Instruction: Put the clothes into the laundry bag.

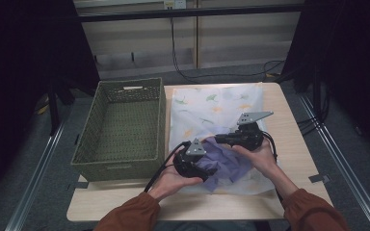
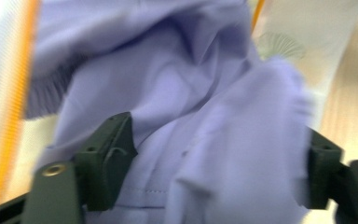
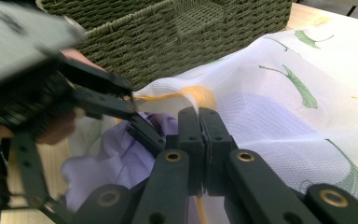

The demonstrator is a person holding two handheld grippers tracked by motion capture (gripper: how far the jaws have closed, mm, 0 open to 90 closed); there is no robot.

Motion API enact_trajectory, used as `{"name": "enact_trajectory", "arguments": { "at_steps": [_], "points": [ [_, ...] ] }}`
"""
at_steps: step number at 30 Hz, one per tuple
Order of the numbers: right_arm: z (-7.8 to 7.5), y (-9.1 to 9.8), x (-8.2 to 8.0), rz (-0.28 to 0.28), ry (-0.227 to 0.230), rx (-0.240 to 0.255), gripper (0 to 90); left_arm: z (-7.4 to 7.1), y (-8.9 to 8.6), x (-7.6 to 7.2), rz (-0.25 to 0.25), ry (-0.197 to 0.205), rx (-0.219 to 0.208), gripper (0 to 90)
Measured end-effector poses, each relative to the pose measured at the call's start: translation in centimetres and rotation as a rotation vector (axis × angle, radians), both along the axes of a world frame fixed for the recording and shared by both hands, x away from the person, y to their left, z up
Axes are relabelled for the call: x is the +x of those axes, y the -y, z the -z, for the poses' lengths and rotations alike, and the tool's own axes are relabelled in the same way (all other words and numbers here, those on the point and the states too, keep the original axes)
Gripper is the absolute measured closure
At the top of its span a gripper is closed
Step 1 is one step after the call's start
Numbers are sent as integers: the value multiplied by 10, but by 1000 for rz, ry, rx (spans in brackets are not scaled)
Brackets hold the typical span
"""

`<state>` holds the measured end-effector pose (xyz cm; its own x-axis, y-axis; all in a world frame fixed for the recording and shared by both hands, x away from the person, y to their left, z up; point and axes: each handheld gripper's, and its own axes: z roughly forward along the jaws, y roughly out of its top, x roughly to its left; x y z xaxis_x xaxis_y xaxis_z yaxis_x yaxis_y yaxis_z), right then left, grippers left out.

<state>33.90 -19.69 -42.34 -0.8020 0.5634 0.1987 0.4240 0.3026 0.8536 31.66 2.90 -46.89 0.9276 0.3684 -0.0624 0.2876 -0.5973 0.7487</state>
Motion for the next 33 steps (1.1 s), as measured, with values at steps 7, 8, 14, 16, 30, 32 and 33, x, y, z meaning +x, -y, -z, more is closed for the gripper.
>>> {"name": "enact_trajectory", "arguments": {
  "at_steps": [7,8,14,16,30,32,33],
  "points": [
    [1,0,0,-4,-4,1,887,17,10,1,43,4,95,141],
    [2,0,0,-5,-4,0,887,19,11,0,39,-1,98,139],
    [2,-1,0,-7,-7,-2,887,25,9,3,74,40,151,192],
    [3,-1,0,-11,-10,-4,887,24,9,2,24,39,134,290],
    [-2,-2,-1,-21,-3,-4,894,15,9,13,-65,27,67,796],
    [-2,-2,-1,-23,-4,1,894,13,11,16,-71,26,78,809],
    [-3,-2,-2,-24,-5,1,894,14,12,18,-76,23,69,810]
  ]
}}
